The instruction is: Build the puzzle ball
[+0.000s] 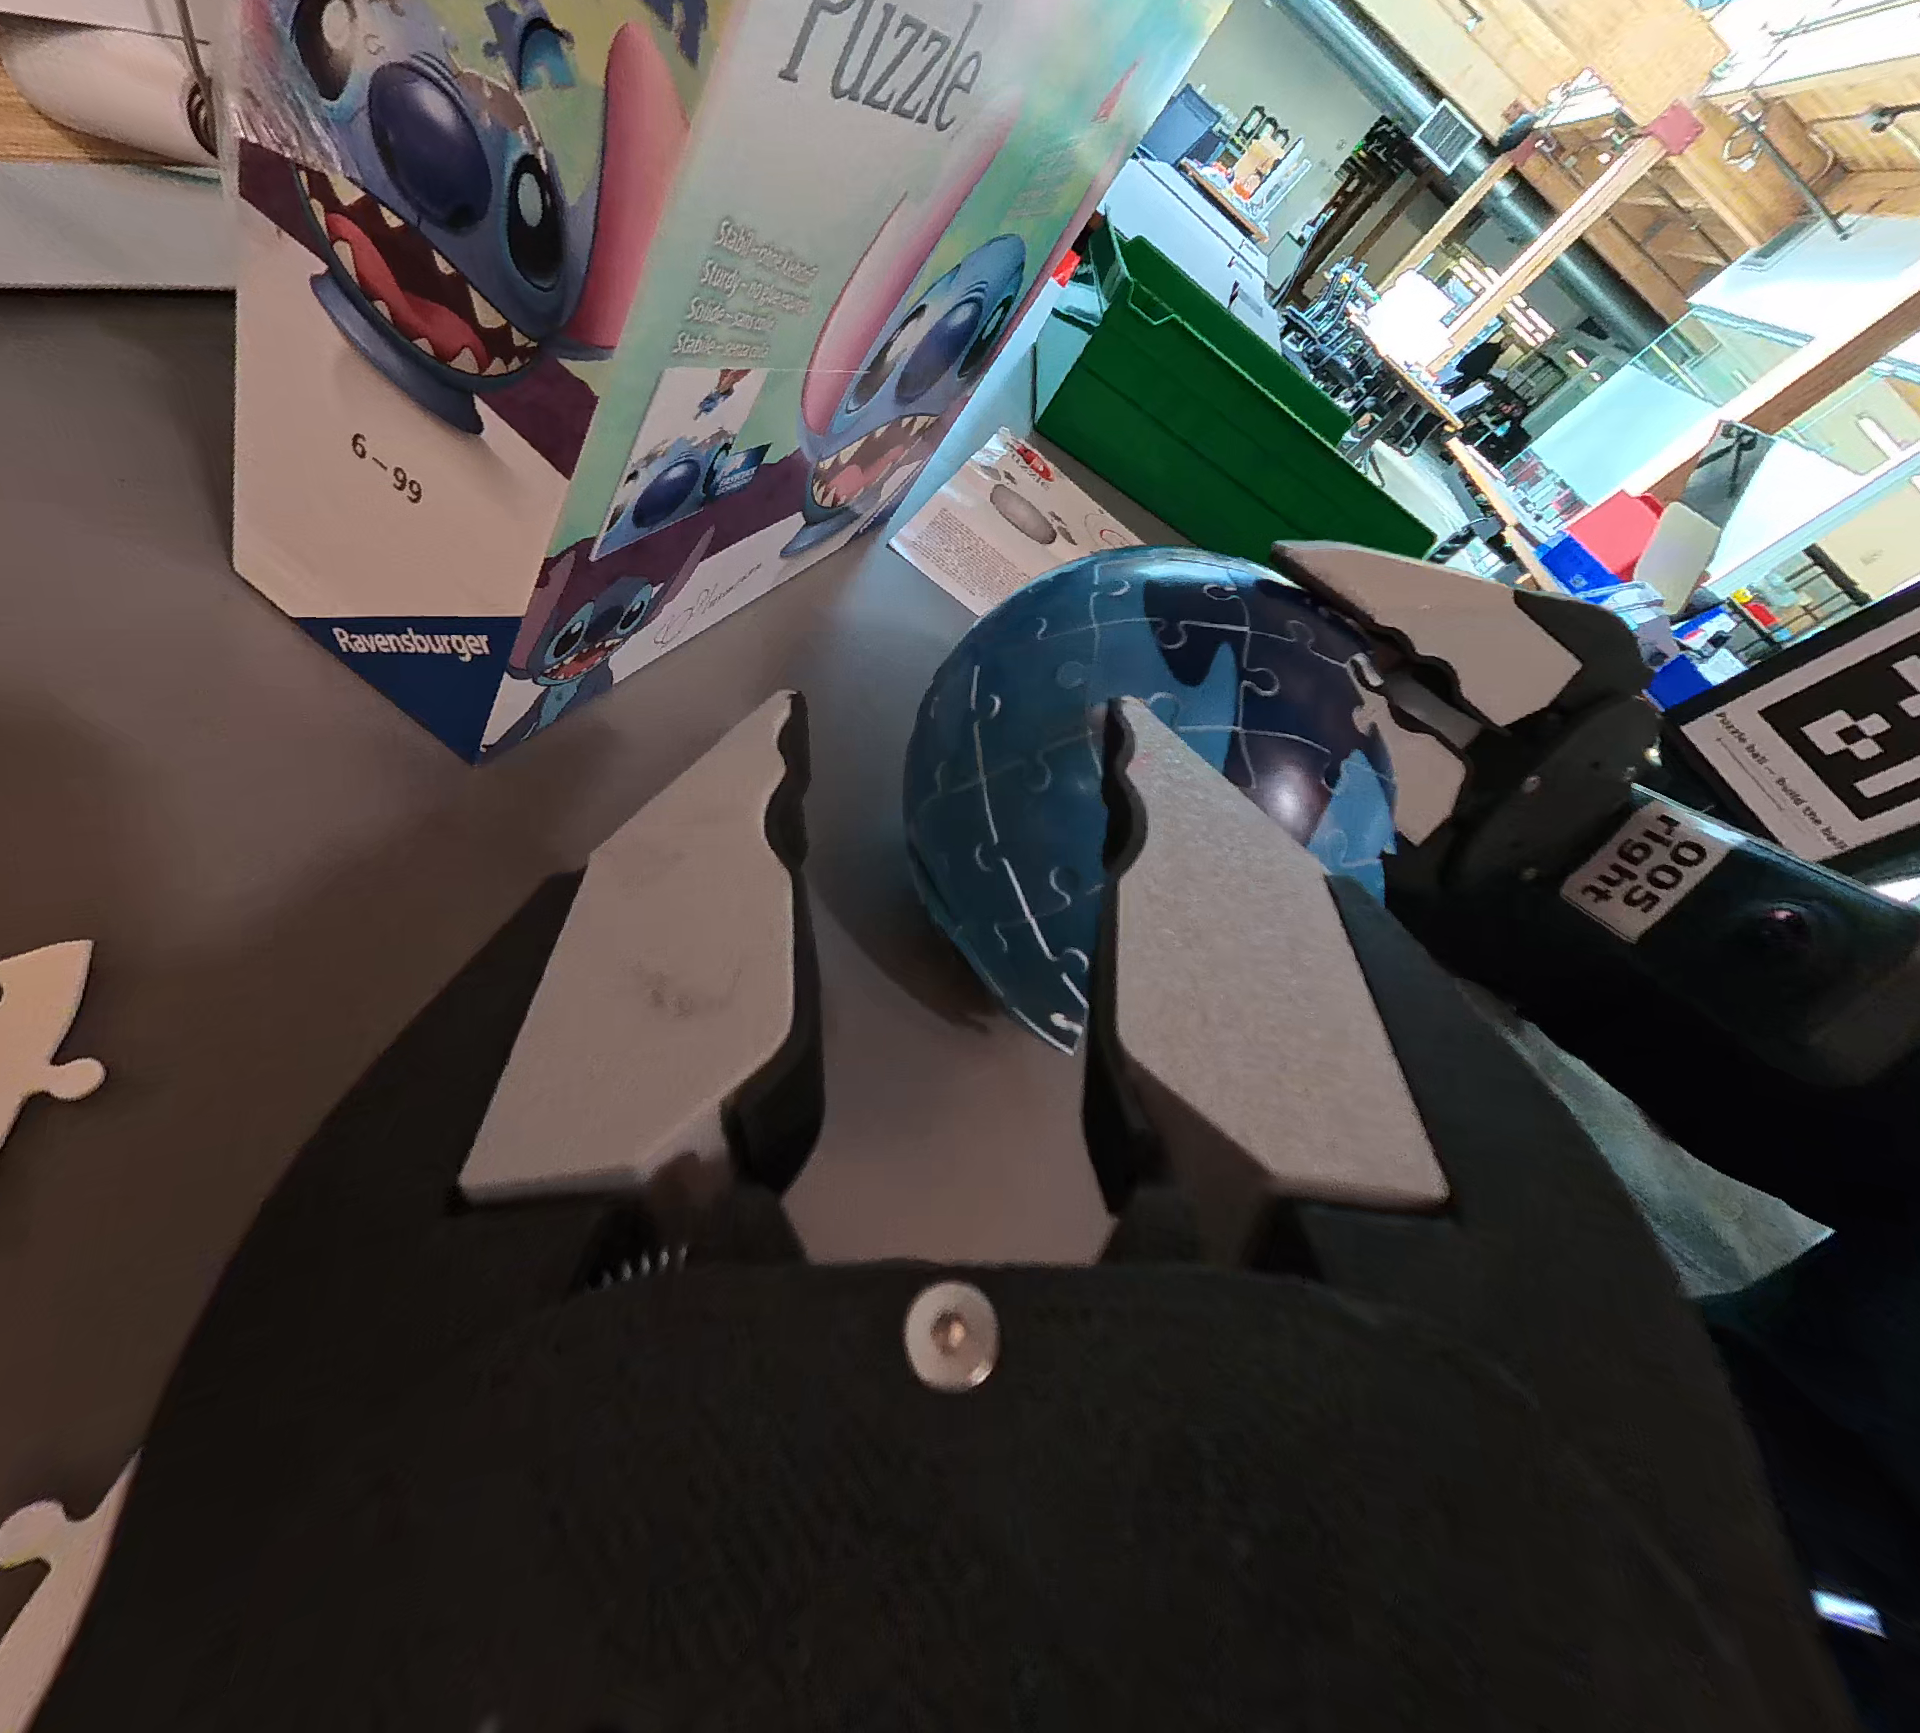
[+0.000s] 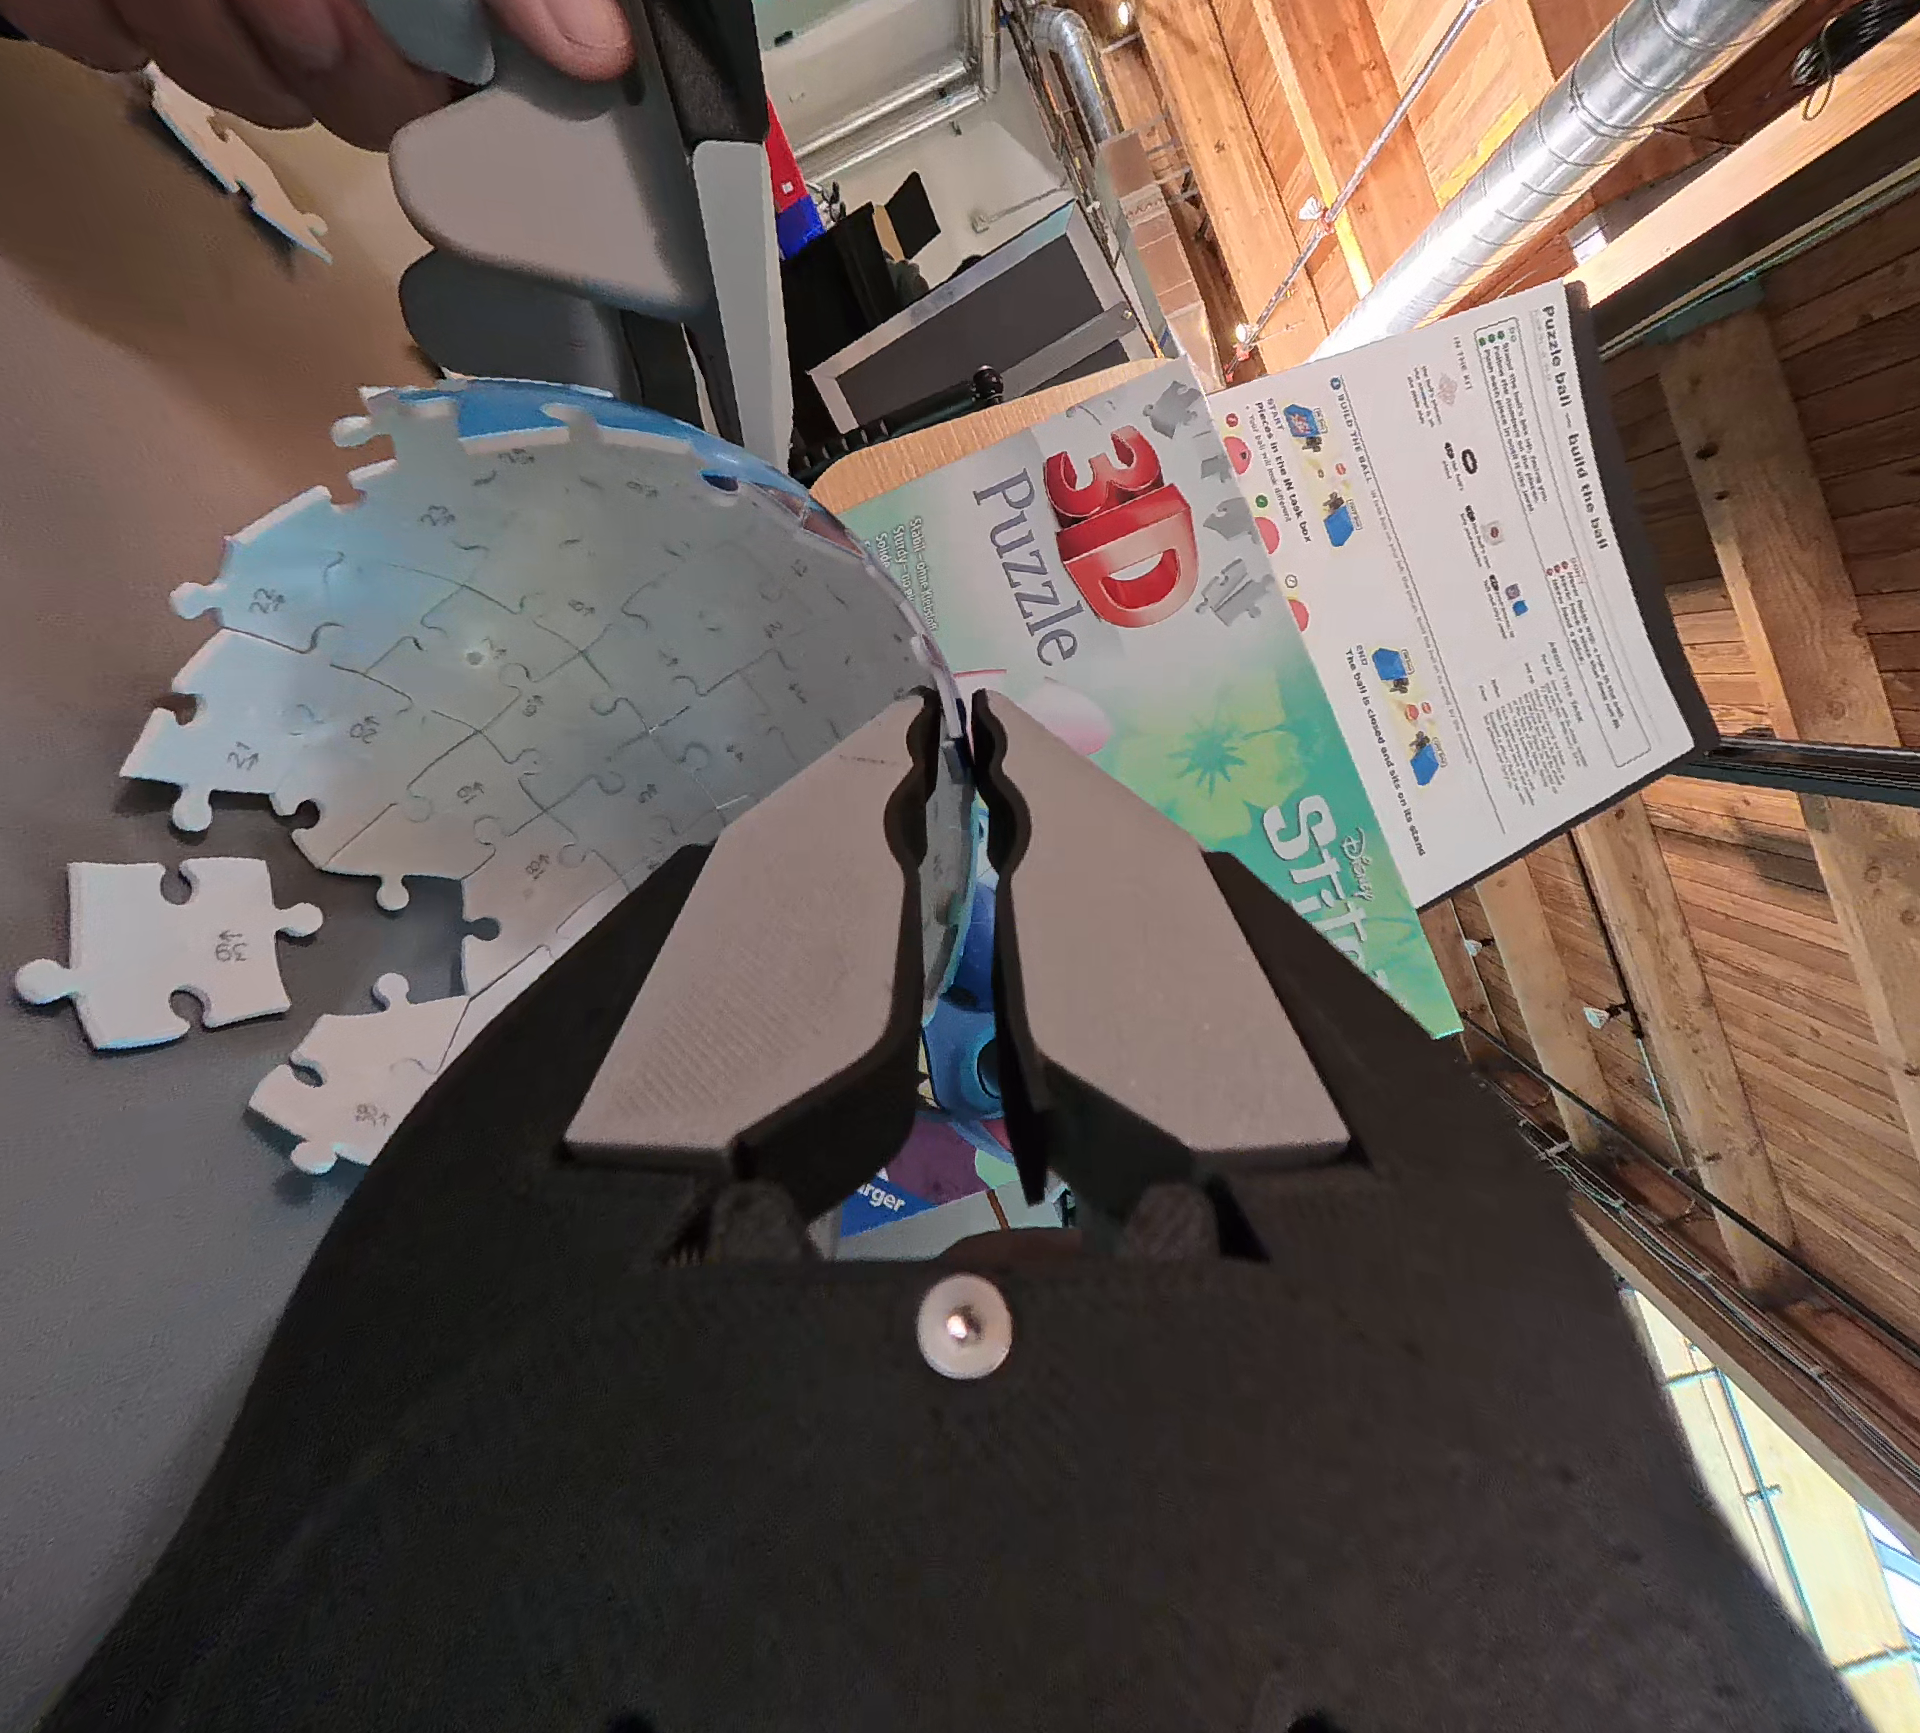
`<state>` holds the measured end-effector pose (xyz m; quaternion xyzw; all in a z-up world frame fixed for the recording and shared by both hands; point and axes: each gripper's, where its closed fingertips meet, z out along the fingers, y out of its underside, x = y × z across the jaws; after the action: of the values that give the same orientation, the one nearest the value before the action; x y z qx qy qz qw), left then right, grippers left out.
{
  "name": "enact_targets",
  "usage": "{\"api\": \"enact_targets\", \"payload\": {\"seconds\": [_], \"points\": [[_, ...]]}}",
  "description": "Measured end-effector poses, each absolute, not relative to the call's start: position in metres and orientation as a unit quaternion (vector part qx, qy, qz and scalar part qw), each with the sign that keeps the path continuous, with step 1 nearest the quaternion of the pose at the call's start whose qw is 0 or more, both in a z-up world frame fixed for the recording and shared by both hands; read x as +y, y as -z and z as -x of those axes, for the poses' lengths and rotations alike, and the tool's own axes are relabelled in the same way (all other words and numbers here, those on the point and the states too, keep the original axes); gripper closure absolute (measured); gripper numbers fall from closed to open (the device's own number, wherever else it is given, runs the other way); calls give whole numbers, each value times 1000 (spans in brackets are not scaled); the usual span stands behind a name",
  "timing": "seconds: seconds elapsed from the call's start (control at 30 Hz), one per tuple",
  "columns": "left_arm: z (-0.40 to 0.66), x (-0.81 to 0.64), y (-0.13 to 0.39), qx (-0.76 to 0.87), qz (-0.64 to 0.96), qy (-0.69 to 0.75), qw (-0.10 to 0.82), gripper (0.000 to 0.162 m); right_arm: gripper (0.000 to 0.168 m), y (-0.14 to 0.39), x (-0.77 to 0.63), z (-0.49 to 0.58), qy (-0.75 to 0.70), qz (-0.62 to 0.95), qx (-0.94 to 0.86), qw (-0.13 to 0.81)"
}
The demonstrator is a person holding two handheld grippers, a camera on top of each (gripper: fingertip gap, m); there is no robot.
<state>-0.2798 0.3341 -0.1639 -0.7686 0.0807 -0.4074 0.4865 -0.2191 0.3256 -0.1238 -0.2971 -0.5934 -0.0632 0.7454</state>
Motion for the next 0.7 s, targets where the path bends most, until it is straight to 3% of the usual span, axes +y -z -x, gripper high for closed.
{"api": "enact_targets", "payload": {"seconds": [0.3, 0.57, 0.6, 0.7], "points": [[274, 330, 158, 84, 761, 422, 486, 107, 166, 123, 325, 218, 53, 297, -591, 748], [270, 330, 120, 101, 739, 428, 510, 101, 168, 124, 324, 218, 56, 293, -592, 748], [270, 331, 120, 113, 745, 416, 509, 110, 168, 124, 324, 218, 57, 293, -592, 748], [277, 337, 117, 110, 747, 399, 519, 109, 168, 122, 322, 216, 55, 290, -590, 752]]}}
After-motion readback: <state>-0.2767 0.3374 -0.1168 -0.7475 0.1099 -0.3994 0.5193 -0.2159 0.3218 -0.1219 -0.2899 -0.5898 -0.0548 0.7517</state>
